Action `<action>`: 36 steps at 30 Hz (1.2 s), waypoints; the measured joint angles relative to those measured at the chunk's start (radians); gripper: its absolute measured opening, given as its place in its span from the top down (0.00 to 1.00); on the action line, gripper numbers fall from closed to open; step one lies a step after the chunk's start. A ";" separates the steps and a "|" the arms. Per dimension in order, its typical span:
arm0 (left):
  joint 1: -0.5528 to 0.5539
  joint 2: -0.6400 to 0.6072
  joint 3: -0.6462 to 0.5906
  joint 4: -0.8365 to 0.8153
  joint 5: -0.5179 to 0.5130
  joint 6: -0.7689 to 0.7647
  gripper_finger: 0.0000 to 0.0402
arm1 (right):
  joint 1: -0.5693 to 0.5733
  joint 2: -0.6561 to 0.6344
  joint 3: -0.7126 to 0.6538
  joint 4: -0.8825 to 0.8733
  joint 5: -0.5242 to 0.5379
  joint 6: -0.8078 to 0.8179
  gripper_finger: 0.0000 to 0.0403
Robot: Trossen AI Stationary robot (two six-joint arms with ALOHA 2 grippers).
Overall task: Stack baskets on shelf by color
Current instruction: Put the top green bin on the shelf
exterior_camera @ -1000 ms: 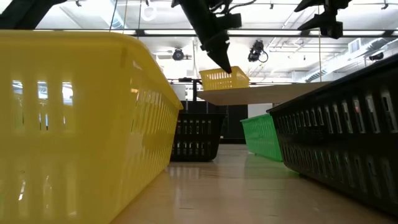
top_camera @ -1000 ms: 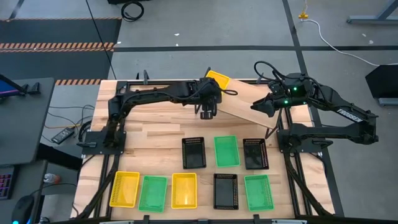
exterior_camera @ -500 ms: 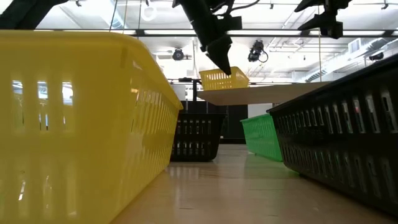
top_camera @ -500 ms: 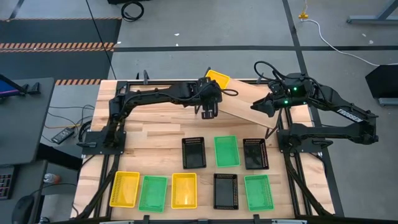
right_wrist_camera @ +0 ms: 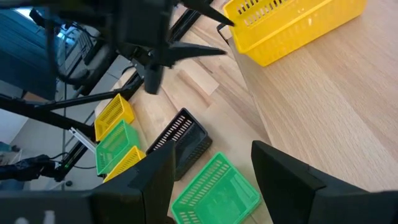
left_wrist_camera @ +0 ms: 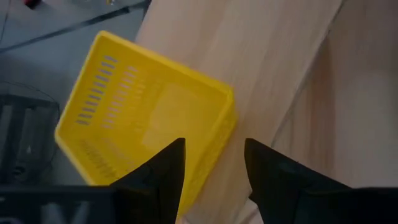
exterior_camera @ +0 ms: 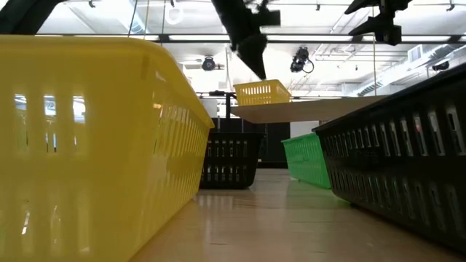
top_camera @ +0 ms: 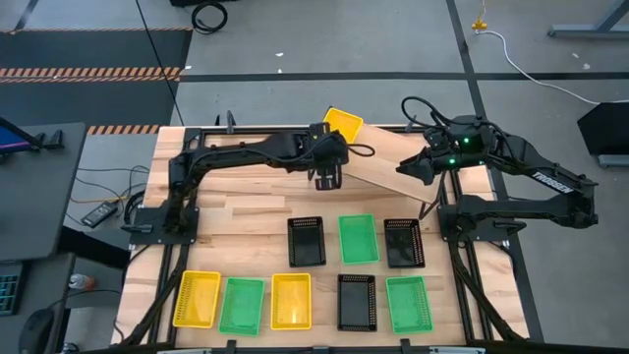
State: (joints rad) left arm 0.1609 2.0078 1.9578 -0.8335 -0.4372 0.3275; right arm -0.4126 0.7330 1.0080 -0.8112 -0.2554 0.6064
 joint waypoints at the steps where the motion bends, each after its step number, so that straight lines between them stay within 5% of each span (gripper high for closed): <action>1: -0.008 -0.007 0.014 -0.007 -0.008 -0.011 0.57 | 0.000 0.000 0.000 0.000 0.000 0.000 0.46; 10: -0.110 -0.048 0.199 -0.228 0.004 -0.341 0.57 | 0.026 0.013 0.000 -0.001 -0.079 -0.033 0.46; 18: -0.229 -0.059 0.224 -0.442 0.098 -0.590 0.57 | 0.189 0.102 0.000 -0.002 -0.147 -0.049 0.46; 36: -0.422 -0.128 0.216 -0.565 0.004 -0.731 0.57 | 0.586 0.358 0.000 0.204 -0.022 0.030 0.51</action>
State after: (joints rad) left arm -0.2610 1.8797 2.1736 -1.3990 -0.4328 -0.4034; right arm 0.1737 1.0911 1.0084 -0.6075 -0.2778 0.6369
